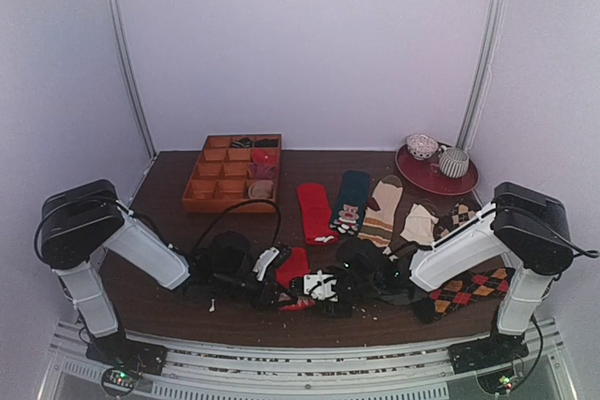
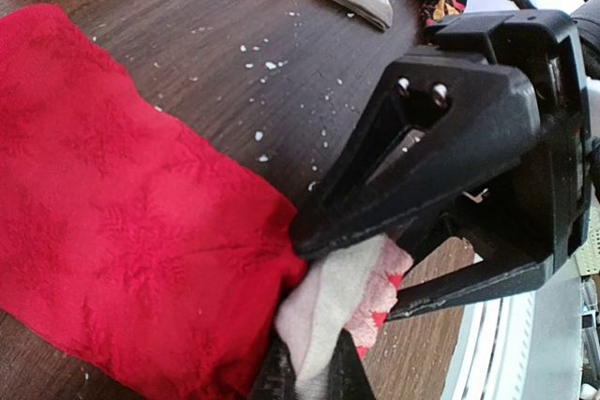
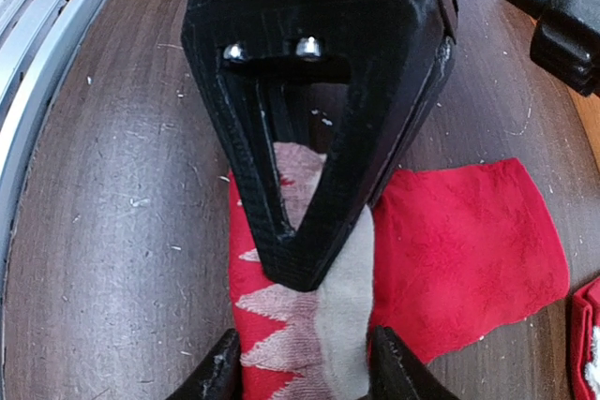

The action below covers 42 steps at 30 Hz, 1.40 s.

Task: Roll the socks
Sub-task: Roll a pair of socks at the center of the board.

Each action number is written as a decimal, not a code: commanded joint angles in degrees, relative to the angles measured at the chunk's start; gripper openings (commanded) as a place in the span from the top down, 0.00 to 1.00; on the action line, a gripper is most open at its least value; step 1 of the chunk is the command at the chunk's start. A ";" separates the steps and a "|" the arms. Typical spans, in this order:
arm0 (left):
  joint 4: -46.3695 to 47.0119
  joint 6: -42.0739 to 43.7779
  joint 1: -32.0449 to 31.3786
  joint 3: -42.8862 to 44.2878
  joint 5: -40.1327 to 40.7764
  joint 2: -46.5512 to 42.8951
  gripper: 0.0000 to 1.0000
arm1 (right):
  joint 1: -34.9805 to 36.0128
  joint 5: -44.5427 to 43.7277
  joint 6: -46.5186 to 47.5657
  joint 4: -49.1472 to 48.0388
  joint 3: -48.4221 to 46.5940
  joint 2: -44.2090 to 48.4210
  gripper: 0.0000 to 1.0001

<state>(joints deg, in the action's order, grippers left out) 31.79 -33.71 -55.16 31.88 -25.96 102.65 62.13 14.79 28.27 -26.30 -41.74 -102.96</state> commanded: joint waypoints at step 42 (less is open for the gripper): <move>4.07 27.77 -0.54 -15.43 14.74 -30.04 0.65 | -9.06 31.25 -27.08 27.08 -14.40 -15.27 0.88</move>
<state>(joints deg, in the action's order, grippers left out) 25.34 -16.67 -55.27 20.43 -12.91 78.59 54.92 41.17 8.34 -15.92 -55.55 -112.60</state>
